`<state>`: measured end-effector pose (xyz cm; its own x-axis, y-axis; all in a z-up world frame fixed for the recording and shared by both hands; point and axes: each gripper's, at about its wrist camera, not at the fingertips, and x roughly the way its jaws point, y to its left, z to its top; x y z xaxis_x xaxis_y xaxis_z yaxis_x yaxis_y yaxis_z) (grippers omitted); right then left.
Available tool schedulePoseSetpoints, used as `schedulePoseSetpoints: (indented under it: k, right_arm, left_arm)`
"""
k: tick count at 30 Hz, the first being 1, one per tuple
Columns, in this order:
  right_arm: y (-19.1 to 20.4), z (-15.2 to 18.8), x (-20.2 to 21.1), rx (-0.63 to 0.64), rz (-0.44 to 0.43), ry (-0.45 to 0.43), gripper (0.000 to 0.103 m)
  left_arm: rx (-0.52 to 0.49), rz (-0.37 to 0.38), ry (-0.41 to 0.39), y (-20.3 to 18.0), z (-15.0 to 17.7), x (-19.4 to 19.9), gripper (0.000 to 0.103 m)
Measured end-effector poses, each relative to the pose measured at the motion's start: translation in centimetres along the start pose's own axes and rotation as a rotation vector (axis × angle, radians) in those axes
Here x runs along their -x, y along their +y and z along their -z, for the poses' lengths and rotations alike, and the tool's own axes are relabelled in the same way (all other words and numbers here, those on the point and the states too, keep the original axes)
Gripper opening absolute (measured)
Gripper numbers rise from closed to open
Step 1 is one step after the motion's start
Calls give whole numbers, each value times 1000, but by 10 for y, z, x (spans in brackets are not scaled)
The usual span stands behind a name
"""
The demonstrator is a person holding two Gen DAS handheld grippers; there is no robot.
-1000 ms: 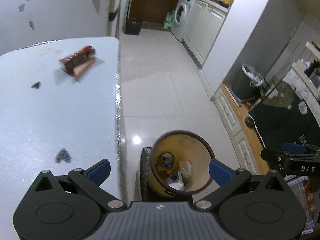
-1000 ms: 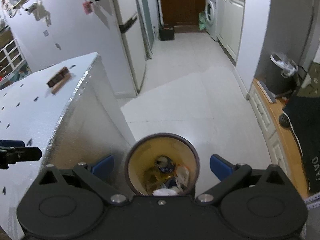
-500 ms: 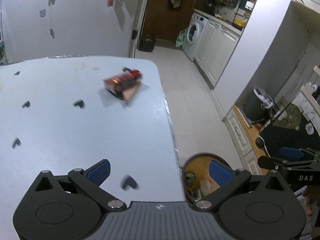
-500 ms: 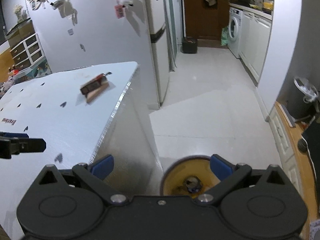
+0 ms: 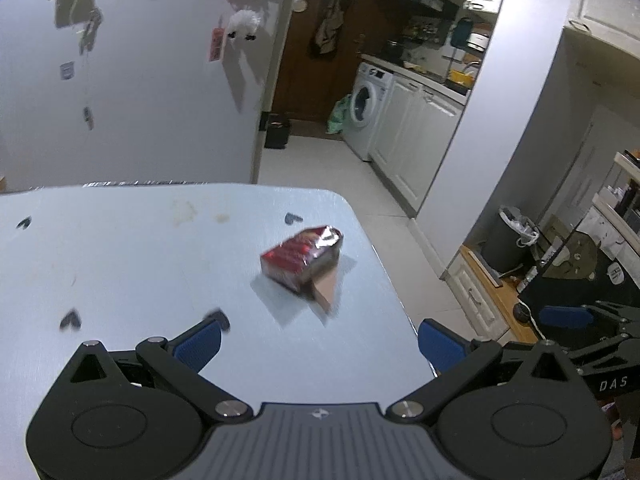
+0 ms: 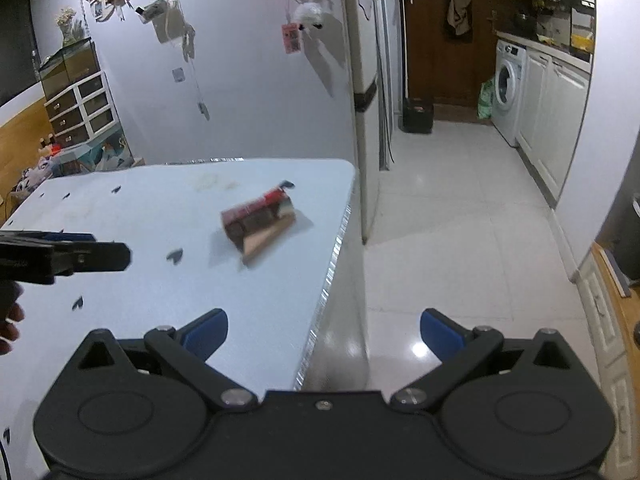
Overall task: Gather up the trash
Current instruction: 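Lower the left tool onto the red cigarette box and close it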
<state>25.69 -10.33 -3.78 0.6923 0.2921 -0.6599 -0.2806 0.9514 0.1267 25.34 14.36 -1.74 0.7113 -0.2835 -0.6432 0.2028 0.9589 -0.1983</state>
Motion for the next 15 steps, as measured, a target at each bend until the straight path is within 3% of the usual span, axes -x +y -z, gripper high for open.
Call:
schedulePoseSetpoints:
  k: [7, 10, 15]
  right_arm:
    - [29, -21, -41, 29, 4, 4, 100]
    - [35, -30, -58, 30, -27, 27, 72]
    - [48, -40, -88, 24, -55, 58, 56]
  left_arm:
    - [-44, 64, -20, 31, -24, -44, 103]
    - [-38, 112, -7, 42, -34, -62, 103]
    - [-45, 132, 10, 52, -43, -87, 103]
